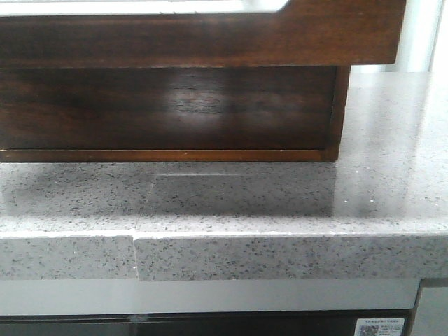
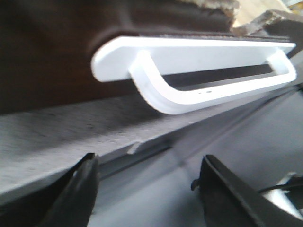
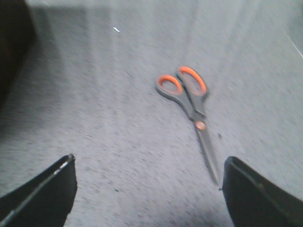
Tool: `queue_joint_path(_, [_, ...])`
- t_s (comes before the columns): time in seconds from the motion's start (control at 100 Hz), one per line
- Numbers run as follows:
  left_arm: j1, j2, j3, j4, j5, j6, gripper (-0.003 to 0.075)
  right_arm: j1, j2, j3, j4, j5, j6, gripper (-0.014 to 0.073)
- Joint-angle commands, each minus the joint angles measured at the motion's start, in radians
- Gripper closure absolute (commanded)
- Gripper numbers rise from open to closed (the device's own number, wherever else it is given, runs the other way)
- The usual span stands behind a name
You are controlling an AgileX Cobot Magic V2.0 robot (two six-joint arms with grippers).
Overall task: Put scissors in drawer with both arms
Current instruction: 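Lower the right gripper over the grey-orange scissors and grasp them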
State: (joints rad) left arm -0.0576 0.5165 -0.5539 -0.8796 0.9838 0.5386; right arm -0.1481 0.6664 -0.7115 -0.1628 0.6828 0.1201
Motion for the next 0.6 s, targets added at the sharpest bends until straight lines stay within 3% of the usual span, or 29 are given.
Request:
queue_joint_path(0.0, [-0.014,-0.013,-0.082,0.095,-0.030,-0.052,0.0294,-0.061,0.077,-0.066,-0.027,0.002,0.009,0.0029])
queue_joint_path(0.21, [-0.055,-0.016,-0.155,0.325,-0.090,-0.070,0.0313,-0.207,0.288,-0.175,-0.004,0.107,0.001,0.0029])
queue_joint_path(0.59, [-0.114,-0.016,-0.155,0.368,-0.161,-0.066,0.0334,-0.235,0.734,-0.499,0.091,0.359,-0.152,0.0029])
